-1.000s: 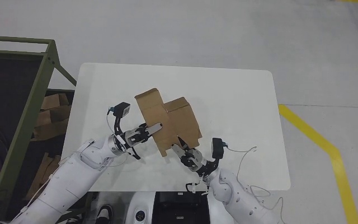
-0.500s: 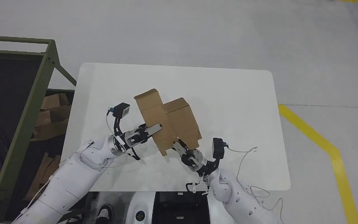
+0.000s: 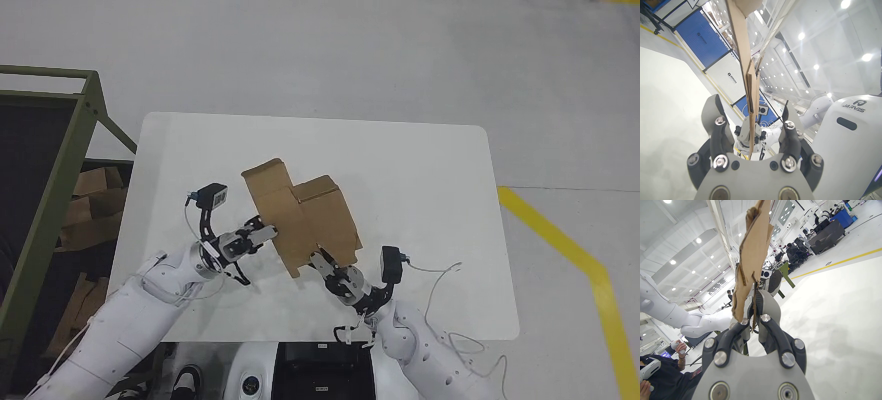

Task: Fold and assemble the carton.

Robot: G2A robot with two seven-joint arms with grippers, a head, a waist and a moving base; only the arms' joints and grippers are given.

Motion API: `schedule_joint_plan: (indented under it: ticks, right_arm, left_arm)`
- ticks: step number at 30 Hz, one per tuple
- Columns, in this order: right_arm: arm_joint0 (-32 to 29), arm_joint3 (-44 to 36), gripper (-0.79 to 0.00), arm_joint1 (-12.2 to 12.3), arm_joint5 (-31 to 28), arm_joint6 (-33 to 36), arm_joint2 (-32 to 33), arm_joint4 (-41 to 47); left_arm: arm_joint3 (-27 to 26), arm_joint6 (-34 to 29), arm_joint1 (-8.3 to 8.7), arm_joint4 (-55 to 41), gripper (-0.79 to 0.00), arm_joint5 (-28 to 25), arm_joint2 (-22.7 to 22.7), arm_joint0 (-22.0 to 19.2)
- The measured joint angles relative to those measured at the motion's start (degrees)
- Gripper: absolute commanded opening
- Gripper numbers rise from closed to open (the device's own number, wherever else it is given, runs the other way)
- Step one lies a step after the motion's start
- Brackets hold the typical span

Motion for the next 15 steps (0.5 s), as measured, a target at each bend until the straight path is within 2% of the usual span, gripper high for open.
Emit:
schedule_joint_plan:
  ticks: [15]
  right_arm:
    - [-2.2, -1.7, -0.785, 1.0, -1.8, 7.0, 3.6, 2.3]
  left_arm:
    - [0.5, -4.8, 0.62, -7.8, 0.0, -0.5, -4.6, 2.3]
